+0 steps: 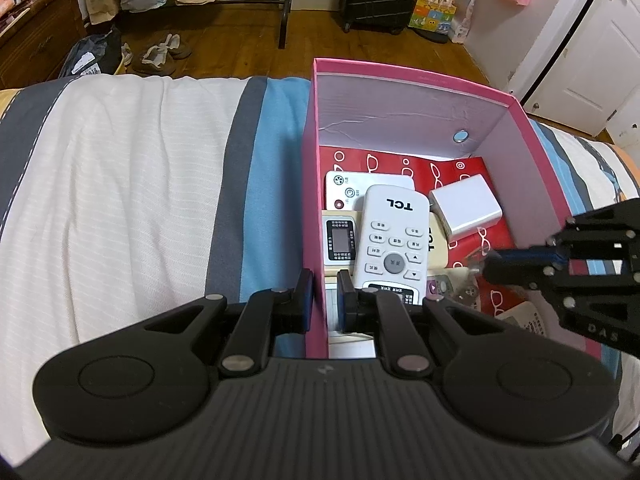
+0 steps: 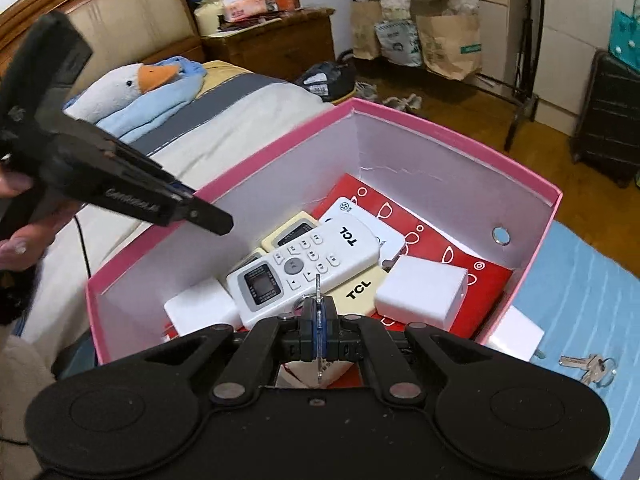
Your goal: Organize rigid objects
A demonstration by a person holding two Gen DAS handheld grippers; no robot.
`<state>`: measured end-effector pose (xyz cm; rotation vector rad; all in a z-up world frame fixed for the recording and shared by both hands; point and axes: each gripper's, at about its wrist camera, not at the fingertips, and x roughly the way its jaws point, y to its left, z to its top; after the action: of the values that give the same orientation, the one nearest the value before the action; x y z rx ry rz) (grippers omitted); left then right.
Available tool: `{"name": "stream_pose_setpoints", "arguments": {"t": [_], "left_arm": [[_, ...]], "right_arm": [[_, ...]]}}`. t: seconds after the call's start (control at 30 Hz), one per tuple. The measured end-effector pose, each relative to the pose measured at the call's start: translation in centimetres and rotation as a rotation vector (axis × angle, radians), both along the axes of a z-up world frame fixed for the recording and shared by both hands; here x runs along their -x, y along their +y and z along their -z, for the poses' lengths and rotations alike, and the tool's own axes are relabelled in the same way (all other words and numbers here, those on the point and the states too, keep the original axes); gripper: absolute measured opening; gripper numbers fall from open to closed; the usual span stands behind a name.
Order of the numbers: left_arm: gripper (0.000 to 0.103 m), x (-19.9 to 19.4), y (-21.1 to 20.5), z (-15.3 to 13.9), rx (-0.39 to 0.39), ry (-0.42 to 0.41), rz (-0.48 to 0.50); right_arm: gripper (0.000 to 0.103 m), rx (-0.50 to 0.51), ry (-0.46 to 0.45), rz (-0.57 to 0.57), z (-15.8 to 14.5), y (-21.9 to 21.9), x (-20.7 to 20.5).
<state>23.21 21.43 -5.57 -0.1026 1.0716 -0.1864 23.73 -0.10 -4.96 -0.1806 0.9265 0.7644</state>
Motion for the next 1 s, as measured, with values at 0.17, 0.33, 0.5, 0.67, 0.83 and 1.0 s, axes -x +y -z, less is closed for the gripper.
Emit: {"name": "stream_pose_setpoints", "arguments": {"t": [0.17,0.33,0.5,0.67,0.83,1.0], "left_arm": [[0.009,-0.1,0.1,0.0,0.004,0.0,0.001],[0.009,-0.1,0.1,0.0,0.0,0.0,0.0],[0.01,-0.1,0.1,0.0,-0.006,0.001,-0.003],[0.01,-0.1,-0.1,0.0,-0.014,0.003,-0.003],[0.01,-0.1,-0.3,0.0,-0.018,0.007,-0.003],[0.01,-0.3,-0.4,0.1,-0.027,0.012,-0.003]], "right_arm": [[0.024,-0.057,-0.101,0.039,-2.1,-1.9,1.2],[0.044,-0.129,-0.164,0.145,-5.5,-5.7,2.4],[0.046,-0.129,-0.158,0.289,-6.8,-10.4,2.5],[0.047,-0.114,-0.098,0.434,-6.2,-14.5,1.3],[0.053,-0.115,-0.032,0.504,-4.1,-16.8,0.0],[0.057,-0.1,0.034,0.539,-1.0,-17.9,-1.6]]}}
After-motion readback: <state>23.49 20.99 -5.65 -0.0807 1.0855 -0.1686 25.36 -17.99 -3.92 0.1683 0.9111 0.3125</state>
